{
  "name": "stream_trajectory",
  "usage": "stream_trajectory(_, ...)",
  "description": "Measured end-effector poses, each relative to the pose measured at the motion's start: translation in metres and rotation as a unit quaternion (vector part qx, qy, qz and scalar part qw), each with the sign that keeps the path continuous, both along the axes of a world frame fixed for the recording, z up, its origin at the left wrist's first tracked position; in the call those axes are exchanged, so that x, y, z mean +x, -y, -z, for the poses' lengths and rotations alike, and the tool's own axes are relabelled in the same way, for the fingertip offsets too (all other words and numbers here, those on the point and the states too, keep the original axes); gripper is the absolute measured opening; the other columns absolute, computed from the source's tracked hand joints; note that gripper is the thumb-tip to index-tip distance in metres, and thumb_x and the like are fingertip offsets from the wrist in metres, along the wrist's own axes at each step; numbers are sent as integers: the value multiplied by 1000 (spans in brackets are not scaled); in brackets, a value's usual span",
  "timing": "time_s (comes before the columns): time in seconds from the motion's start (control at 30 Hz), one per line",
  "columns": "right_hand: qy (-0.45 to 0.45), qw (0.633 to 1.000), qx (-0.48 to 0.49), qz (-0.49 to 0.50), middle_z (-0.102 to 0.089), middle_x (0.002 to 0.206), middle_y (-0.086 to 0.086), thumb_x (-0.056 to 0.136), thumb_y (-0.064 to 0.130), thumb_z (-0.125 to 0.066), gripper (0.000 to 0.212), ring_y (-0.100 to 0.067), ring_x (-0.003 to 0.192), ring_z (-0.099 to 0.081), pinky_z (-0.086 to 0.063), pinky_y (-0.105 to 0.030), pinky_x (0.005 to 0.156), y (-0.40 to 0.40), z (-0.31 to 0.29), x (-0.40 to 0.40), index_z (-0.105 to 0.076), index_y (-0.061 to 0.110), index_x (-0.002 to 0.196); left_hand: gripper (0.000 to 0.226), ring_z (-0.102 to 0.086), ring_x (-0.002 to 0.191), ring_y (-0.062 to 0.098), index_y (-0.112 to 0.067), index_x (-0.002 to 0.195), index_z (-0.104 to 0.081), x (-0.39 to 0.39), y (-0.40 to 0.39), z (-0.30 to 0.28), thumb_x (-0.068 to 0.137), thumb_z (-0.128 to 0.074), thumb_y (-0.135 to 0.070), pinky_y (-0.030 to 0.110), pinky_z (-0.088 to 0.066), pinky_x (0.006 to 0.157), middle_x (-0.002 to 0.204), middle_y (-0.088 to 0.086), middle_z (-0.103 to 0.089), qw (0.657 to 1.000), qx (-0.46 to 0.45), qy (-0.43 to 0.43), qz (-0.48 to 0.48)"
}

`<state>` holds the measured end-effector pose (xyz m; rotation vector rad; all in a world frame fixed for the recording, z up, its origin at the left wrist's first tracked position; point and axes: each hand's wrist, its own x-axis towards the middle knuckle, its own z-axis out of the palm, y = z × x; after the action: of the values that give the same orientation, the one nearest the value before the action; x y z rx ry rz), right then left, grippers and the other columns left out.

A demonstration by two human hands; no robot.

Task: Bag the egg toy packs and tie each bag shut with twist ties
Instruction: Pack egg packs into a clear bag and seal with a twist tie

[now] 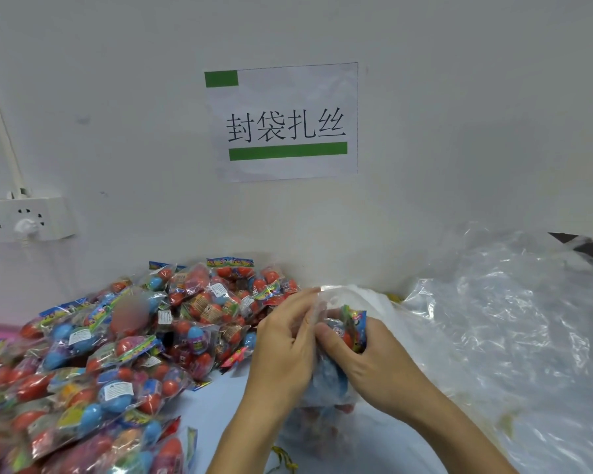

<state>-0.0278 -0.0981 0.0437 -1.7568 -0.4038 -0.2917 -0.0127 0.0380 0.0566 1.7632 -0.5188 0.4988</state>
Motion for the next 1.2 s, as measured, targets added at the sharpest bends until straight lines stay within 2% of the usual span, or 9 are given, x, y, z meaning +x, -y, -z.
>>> stream_trajectory(0.17,-44,996,-21,-78,-77,98,6,91,50,-68,15,-9,90,-74,-60,-27,80,15,-5,-4,-71,42,103,31,-64,113,19,-13,110,-75,2,-3,0,100,-50,-29,47,-51,98,114,2,-71,999,-14,-4,31)
stream_trajectory(0.33,-77,989,55,-112,-75,113,-3,93,48,-64,23,-22,107,-72,-58,-41,94,19,-7,-2,-71,36,111,42,-61,118,17,-11,117,-72,3,-3,-1,96,-46,-37,45,-48,103,121,1,-69,999,-17,4,42)
stream_trajectory(0.53,-120,978,140,-97,-66,121,-27,92,57,-54,53,-35,111,-67,-47,-58,105,17,-4,3,-69,14,119,48,-60,122,15,-8,122,-69,7,-3,1,94,-43,-38,42,-45,107,125,2,-67,998,-34,22,37)
stream_trajectory(0.67,-149,974,130,-109,-74,111,-18,95,51,-51,51,-28,103,-72,-58,-42,88,11,-3,3,-72,9,114,44,-57,124,15,-14,122,-69,5,-4,1,96,-44,-39,38,-47,105,127,-1,-64,998,-22,-8,50)
stream_trajectory(0.83,-146,984,-10,-98,-75,93,-3,104,37,-53,27,-16,80,-67,-53,-35,71,10,-2,-3,-75,20,101,24,-38,131,-2,-57,97,-59,-4,0,-4,92,-36,-56,42,-24,114,128,-27,-52,981,191,26,-9)
stream_trajectory(0.93,-119,988,-44,-88,-70,77,8,96,26,-58,21,-7,70,-62,-46,-21,58,11,-5,-7,-73,33,83,44,-31,131,-9,-47,111,-68,-10,7,-5,94,-30,-62,33,-15,110,125,-33,-47,968,246,48,-5)
stream_trajectory(1.0,-109,991,-57,-52,-72,77,8,96,24,-58,21,-6,69,-64,-46,-18,54,12,-4,-5,-73,32,85,45,-32,133,-7,-46,120,-63,-13,10,-7,91,-32,-62,33,-16,113,127,-31,-49,971,235,46,-4)
stream_trajectory(1.1,-111,992,-54,17,-76,94,-4,101,39,-53,28,-14,78,-70,-55,-31,62,14,-1,0,-76,25,98,52,-38,135,0,-48,130,-47,-14,7,-8,83,-44,-70,41,-28,116,136,-25,-49,988,155,15,-3)
stream_trajectory(1.2,-155,984,27,84,-77,94,-9,98,55,-53,43,-18,76,-72,-55,-30,60,18,0,4,-76,19,104,46,-41,133,0,-56,123,-43,-12,1,-9,80,-46,-71,40,-35,114,138,-27,-49,996,90,-9,-11)
